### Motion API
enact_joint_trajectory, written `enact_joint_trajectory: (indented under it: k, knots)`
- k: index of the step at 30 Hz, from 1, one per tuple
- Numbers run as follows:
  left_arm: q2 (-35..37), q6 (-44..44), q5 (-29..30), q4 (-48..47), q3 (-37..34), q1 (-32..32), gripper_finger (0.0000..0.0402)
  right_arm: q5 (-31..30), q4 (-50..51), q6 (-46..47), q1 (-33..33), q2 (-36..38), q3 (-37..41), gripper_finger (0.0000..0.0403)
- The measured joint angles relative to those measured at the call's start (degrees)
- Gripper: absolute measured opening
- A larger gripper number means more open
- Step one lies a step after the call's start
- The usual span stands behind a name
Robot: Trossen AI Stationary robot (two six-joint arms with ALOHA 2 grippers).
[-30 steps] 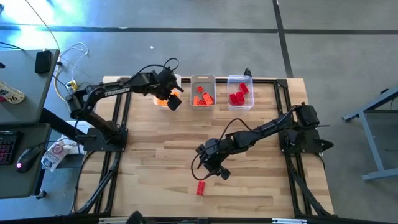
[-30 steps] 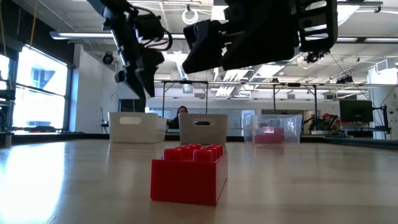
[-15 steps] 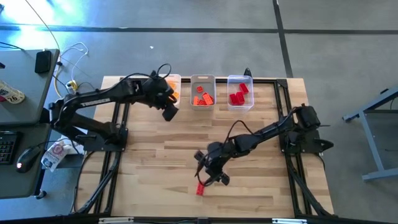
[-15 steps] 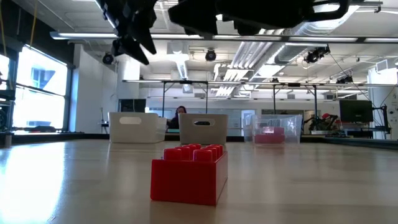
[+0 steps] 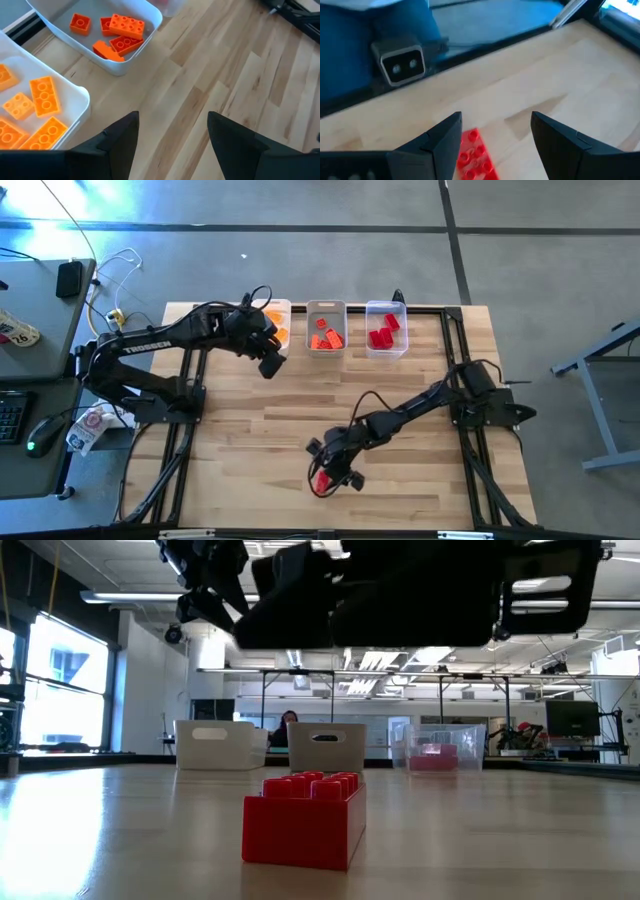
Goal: Sort & place blocks by color
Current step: Put the red game piece into the transparent bin
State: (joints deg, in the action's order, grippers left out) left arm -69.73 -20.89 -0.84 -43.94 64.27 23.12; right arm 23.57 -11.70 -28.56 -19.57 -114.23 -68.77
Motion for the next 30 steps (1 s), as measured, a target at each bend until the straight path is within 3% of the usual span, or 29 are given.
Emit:
enact_joint_trajectory:
  k: [11,30]
  knots:
    - [-0.07,0.0,0.02,0.04,0.0,-0.02,0.022,-0.37,3.6,0.01,0.0,-5.32,-1.01,0.0224]
    - [-0.11,0.02,0.22,0.04,0.0,-0.02,0.022,-3.52,5.75,-1.02,0.04,-5.56,-0.92,0.0224]
